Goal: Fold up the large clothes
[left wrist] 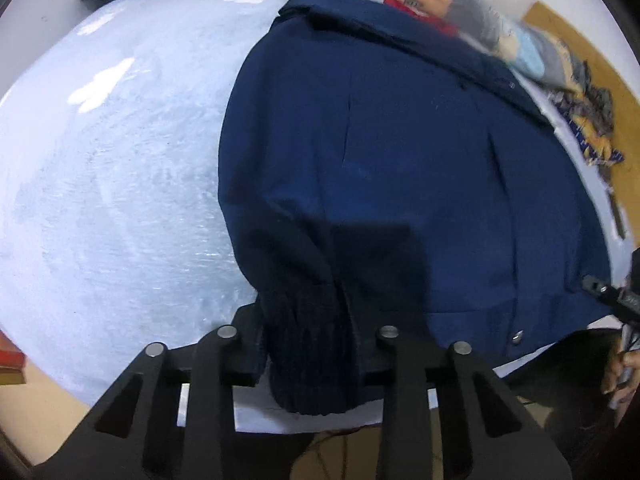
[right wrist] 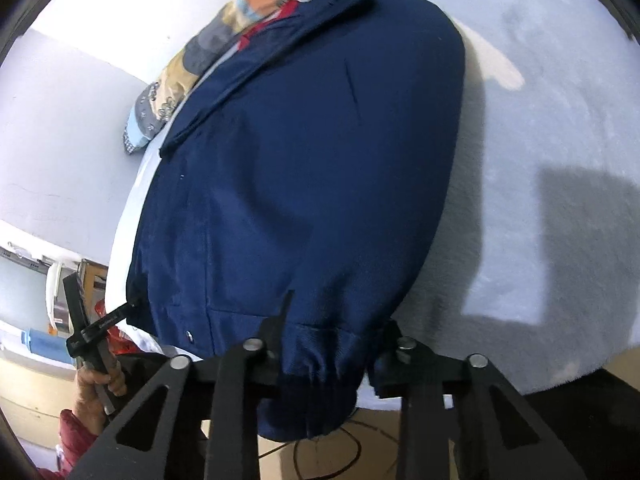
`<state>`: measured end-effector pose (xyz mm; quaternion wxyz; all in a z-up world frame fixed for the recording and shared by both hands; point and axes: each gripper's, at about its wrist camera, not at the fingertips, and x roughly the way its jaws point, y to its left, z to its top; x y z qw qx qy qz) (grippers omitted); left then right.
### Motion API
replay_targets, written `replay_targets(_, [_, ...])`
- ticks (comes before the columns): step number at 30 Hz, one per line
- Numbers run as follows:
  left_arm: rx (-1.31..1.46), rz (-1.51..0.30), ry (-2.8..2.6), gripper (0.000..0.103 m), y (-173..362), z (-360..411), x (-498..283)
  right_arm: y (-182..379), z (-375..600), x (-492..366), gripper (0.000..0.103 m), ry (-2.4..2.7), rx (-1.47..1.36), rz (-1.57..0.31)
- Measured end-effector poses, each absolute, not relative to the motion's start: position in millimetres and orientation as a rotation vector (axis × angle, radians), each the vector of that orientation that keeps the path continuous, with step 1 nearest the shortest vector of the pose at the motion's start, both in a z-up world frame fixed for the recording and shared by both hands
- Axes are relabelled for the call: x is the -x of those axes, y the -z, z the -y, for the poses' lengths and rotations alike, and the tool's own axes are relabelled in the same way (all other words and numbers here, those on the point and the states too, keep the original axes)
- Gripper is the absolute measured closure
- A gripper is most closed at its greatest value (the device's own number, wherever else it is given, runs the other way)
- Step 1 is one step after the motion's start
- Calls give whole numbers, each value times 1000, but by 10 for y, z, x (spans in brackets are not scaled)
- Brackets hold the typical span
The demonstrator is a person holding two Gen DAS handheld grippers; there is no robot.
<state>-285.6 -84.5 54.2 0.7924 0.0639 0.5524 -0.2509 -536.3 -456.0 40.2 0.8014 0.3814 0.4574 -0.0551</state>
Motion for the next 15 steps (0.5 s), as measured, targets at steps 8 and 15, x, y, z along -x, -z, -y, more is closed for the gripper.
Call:
replay_targets(8, [-124,-1217,521,69,-476,728,2818,-469,4582,5377,82,98,-843,-948])
replay_targets(15, [-156,-1180,555,78,-518,813,2948,-438,4573,5388,82,108,-833,-976])
